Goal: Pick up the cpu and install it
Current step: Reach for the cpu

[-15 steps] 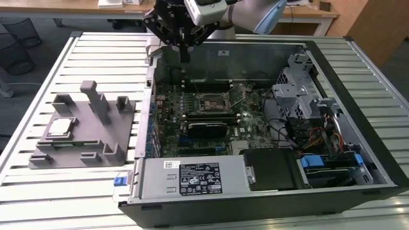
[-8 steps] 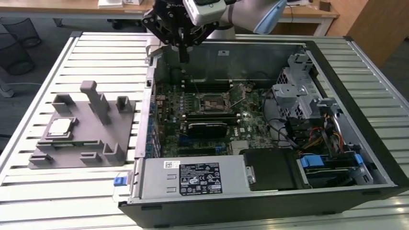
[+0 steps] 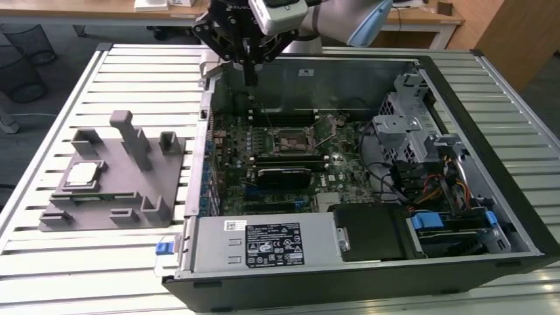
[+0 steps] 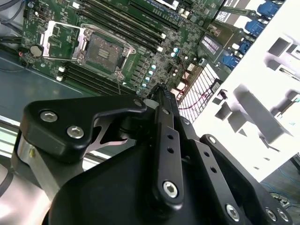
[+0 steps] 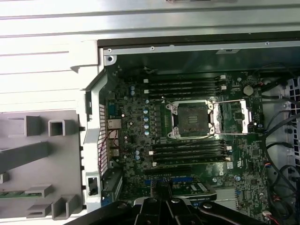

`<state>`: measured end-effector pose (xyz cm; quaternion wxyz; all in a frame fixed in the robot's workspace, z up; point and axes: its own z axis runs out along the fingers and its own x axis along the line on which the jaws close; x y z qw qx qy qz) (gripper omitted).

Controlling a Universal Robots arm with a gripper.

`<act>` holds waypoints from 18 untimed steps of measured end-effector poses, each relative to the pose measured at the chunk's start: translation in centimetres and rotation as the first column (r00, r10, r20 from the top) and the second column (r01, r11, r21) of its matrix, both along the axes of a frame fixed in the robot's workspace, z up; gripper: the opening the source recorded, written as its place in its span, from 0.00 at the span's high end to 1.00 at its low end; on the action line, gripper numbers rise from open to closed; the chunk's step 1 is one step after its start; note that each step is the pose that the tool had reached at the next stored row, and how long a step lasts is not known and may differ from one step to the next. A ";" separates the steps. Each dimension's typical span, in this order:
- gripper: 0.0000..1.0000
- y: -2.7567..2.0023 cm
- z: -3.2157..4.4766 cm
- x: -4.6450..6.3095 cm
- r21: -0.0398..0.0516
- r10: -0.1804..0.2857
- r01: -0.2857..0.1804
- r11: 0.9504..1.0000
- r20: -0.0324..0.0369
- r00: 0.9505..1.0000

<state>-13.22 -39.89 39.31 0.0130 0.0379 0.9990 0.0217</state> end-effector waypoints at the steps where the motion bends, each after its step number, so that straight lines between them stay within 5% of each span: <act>1: 0.89 0.00 0.00 0.0 0.000 0.000 0.000 1.000 0.000 1.000; 18: 0.89 0.00 -0.02 -0.4 0.000 0.000 0.000 1.000 0.000 1.000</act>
